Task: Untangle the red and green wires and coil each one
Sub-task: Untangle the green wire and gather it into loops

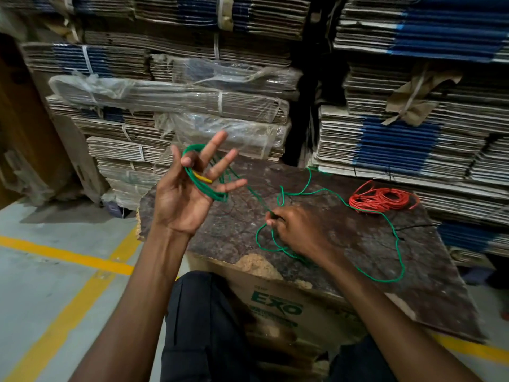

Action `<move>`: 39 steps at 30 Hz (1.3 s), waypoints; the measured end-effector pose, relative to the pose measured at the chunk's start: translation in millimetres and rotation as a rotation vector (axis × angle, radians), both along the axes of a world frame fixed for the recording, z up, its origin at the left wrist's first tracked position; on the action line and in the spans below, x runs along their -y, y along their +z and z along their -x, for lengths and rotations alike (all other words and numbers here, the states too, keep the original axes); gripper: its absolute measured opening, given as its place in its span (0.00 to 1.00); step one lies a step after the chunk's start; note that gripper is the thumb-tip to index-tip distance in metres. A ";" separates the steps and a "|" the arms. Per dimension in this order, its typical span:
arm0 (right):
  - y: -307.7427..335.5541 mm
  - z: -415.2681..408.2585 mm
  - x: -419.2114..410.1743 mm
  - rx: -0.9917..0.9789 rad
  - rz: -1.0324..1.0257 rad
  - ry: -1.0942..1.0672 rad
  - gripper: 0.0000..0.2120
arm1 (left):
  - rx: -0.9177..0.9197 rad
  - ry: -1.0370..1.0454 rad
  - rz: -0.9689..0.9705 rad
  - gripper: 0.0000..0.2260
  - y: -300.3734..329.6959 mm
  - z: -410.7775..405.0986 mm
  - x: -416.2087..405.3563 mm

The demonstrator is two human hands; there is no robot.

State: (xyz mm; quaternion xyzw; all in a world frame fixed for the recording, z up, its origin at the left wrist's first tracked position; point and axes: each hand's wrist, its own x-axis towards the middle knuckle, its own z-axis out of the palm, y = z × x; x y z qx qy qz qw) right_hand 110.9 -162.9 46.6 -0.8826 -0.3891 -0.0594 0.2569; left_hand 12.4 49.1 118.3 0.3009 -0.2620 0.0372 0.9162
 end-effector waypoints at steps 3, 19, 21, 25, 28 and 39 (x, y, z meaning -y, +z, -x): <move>-6.7 16.1 -0.6 -0.013 -0.058 0.065 0.06 | -0.047 0.227 -0.074 0.16 14.3 -6.7 1.6; 34.7 34.8 16.2 0.080 -0.167 0.061 0.07 | 0.148 0.972 -1.571 0.21 -5.5 -34.7 -11.3; 38.6 35.1 20.4 0.114 -0.099 0.061 0.08 | 0.224 1.024 -1.686 0.19 -7.3 -32.8 -13.7; 39.4 31.5 28.9 0.144 -0.095 0.075 0.06 | 0.290 1.134 -1.823 0.22 -9.7 -28.3 -20.0; 44.1 24.3 33.2 0.160 -0.125 0.038 0.06 | 0.231 1.099 -1.881 0.22 -11.1 -23.8 -36.7; 77.2 -3.4 -5.4 0.274 -0.482 -0.068 0.04 | -0.211 0.482 -1.299 0.19 -8.2 26.6 -29.0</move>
